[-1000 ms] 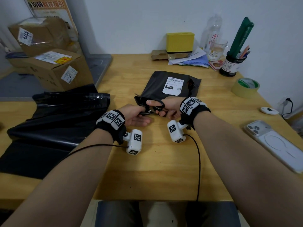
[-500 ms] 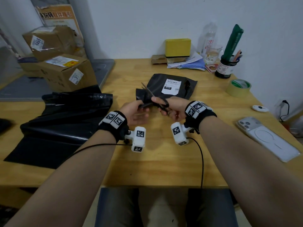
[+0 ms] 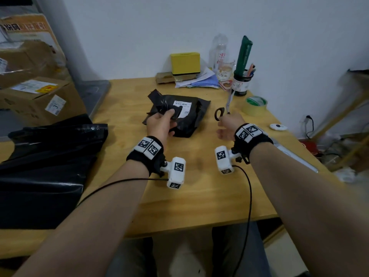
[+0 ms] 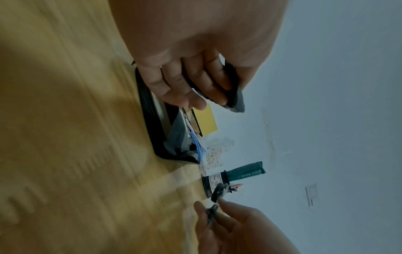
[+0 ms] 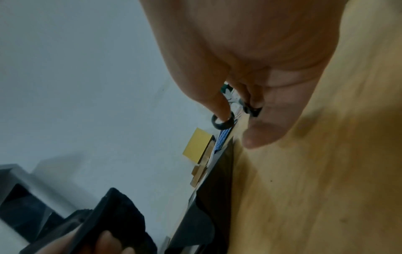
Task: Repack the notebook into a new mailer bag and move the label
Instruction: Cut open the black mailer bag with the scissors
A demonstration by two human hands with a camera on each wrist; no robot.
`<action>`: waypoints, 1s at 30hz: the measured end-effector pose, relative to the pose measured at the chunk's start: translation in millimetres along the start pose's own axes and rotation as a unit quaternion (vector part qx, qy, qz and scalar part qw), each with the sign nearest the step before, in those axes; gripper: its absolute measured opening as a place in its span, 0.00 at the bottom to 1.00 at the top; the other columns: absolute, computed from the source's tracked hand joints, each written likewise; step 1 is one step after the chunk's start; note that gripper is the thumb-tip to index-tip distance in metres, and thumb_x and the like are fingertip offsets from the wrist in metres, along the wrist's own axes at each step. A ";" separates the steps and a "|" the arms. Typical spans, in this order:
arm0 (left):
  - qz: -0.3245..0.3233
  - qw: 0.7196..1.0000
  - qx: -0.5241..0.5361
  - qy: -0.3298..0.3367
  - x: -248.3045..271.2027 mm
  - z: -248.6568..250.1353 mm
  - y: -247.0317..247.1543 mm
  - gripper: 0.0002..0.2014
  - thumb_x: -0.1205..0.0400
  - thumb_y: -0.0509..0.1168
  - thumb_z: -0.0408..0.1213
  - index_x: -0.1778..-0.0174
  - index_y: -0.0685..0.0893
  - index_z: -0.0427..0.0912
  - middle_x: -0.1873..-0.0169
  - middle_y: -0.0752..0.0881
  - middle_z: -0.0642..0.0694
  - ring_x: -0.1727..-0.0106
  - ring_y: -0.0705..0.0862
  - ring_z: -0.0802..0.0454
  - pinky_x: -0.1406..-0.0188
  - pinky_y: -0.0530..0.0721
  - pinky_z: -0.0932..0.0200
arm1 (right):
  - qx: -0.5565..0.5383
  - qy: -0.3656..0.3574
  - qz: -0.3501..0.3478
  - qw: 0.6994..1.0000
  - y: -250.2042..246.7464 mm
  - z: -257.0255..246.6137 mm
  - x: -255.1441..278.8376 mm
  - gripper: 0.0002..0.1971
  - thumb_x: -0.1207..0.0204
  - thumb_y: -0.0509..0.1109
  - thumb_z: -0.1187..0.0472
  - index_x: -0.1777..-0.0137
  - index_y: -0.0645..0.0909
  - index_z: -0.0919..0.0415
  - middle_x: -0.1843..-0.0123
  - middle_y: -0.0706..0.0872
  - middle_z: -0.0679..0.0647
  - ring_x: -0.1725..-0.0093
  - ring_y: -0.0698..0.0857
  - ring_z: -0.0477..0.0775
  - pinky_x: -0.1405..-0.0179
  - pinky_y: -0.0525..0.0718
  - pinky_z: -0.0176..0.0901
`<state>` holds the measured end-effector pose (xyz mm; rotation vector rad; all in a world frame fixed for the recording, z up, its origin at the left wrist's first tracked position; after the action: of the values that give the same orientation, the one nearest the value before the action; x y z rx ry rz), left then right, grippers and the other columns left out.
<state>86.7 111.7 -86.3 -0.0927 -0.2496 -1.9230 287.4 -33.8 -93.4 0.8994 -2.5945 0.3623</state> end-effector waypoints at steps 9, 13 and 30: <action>-0.077 0.996 -0.033 -0.023 0.8 -11.3 14.0 0.10 0.22 0.76 0.39 0.62 0.80 0.45 0.58 0.90 0.47 0.60 0.90 0.52 0.65 0.83 0.57 | -0.040 0.023 0.024 0.999 -9.6 5.9 -4.6 0.13 0.13 0.65 0.64 0.34 0.70 0.70 0.44 0.82 0.67 0.56 0.87 0.65 0.62 0.92 0.59; -0.074 0.996 -0.047 -0.022 -4.5 -11.8 2.6 0.05 0.21 0.76 0.38 0.58 0.85 0.47 0.53 0.92 0.46 0.57 0.89 0.53 0.63 0.84 0.58 | 0.099 -0.044 0.014 0.994 -10.3 -9.2 -6.2 0.27 0.19 0.75 0.50 0.32 0.80 0.74 0.40 0.89 0.64 0.42 0.89 0.63 0.42 0.86 0.51; -0.109 0.991 -0.071 0.017 -5.2 9.2 -2.0 0.11 0.21 0.75 0.41 0.43 0.90 0.47 0.56 0.92 0.50 0.55 0.90 0.54 0.59 0.82 0.58 | 0.160 -0.057 -0.259 0.951 71.1 -17.2 20.1 0.25 0.26 0.80 0.41 0.37 0.85 0.57 0.61 0.88 0.52 0.71 0.78 0.48 0.71 0.77 0.39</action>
<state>86.2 119.2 -78.6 -0.1324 -0.1034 -2.1561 232.1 15.6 -77.9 1.7052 -2.3055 0.6009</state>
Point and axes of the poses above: each hand's wrist, its own x-axis away from the middle knuckle, its own y-axis out of the palm, z = x × y, the point moved 8 cm from there along -x, towards the middle knuckle
